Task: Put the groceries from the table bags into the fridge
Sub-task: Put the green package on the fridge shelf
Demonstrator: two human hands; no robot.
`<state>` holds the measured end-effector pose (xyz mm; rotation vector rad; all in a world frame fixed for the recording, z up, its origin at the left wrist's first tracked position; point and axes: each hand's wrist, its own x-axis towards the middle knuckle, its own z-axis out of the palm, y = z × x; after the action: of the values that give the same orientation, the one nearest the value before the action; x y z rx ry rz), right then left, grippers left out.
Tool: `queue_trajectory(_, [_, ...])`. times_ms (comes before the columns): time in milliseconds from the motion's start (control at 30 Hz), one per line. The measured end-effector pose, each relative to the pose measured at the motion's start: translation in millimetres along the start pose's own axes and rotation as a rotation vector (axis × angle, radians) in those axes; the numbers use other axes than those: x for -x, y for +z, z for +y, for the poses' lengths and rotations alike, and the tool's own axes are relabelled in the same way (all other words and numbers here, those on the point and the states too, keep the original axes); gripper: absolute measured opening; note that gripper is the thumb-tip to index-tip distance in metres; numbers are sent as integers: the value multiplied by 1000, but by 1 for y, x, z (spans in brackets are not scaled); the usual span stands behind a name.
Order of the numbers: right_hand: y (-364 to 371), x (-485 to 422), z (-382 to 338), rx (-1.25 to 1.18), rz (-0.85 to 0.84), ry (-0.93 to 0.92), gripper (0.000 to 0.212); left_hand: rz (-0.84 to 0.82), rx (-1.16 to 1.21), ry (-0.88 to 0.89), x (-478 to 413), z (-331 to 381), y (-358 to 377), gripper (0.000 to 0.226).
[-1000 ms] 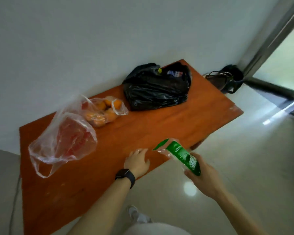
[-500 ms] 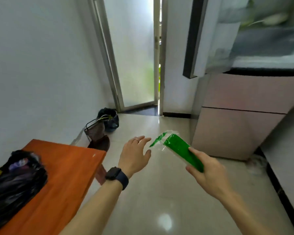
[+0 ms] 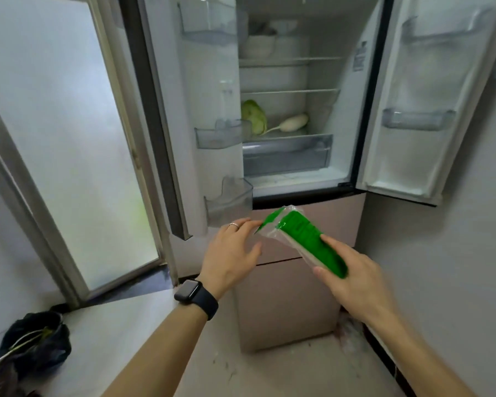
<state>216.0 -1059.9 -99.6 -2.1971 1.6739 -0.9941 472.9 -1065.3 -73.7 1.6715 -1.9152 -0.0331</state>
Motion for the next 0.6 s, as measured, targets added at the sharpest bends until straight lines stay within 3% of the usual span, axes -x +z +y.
queue_trajectory(333, [-28,-179,80,89,91,87,63,13,-52,96,-217,10,54,45])
queue_trajectory(600, [-51,-354,141,69,97,-63,64,115,-140,66,-384,32,84,46])
